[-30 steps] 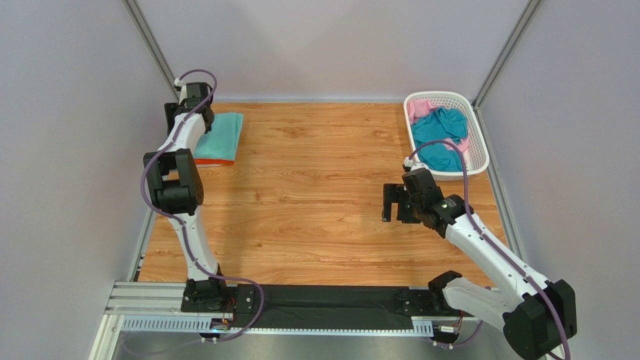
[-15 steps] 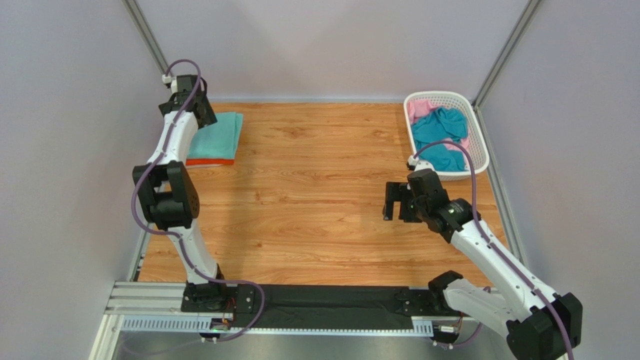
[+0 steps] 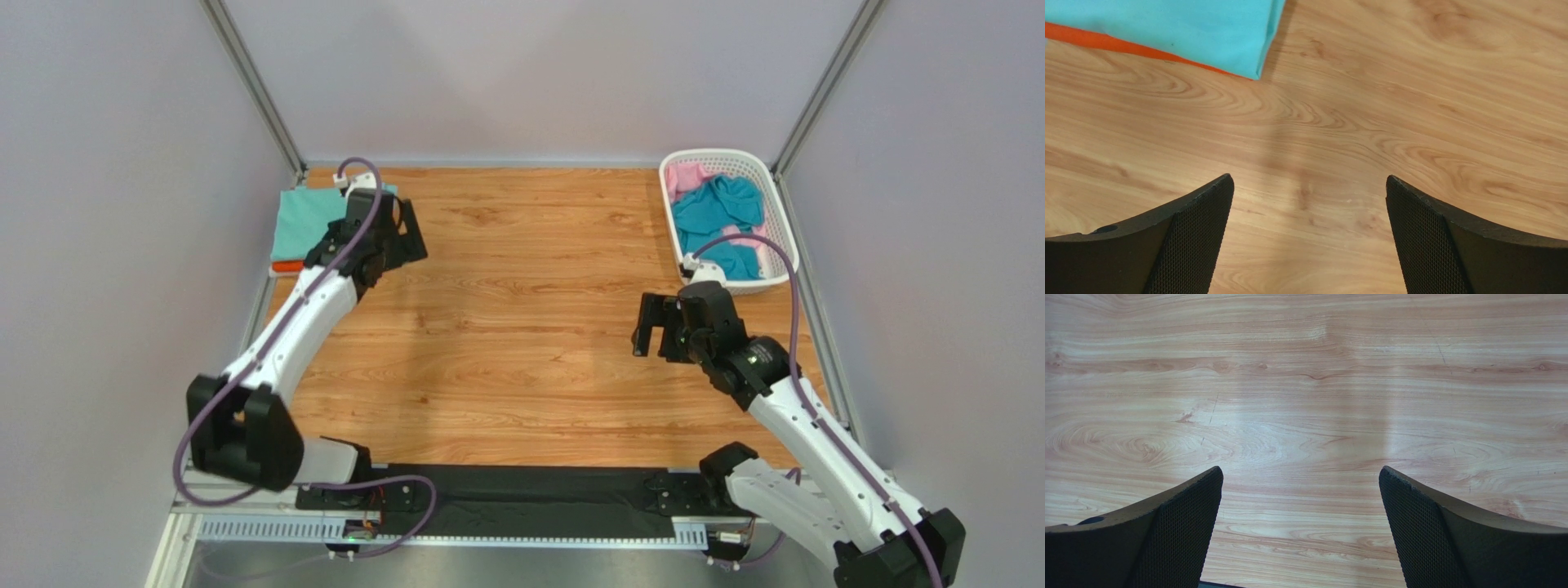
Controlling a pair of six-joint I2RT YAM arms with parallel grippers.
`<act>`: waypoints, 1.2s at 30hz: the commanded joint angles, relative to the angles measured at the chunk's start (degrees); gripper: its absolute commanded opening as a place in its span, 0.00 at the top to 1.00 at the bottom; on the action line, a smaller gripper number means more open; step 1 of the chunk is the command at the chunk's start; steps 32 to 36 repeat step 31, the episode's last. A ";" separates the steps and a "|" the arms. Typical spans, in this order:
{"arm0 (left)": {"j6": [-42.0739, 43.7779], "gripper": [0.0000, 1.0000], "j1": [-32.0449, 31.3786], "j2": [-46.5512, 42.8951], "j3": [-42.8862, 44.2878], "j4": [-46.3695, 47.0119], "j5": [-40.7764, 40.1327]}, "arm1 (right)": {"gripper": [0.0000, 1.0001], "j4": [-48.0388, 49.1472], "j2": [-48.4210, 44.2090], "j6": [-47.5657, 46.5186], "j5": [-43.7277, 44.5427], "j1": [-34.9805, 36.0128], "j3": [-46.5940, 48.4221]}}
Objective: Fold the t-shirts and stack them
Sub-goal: Reset both grippers
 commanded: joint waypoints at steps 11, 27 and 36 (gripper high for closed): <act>-13.55 0.00 -8.25 -51.53 -38.25 -3.38 -1.05 | 0.00 1.59 -13.23 6.60 12.71 -0.18 -6.43; -14.70 0.00 -8.25 -58.14 -40.98 -6.74 -1.49 | 0.00 1.94 -16.06 8.27 14.65 -0.26 -9.08; -14.35 0.00 -8.25 -58.23 -40.46 -6.30 -1.84 | 0.00 2.99 -16.76 8.01 15.36 -0.18 -8.81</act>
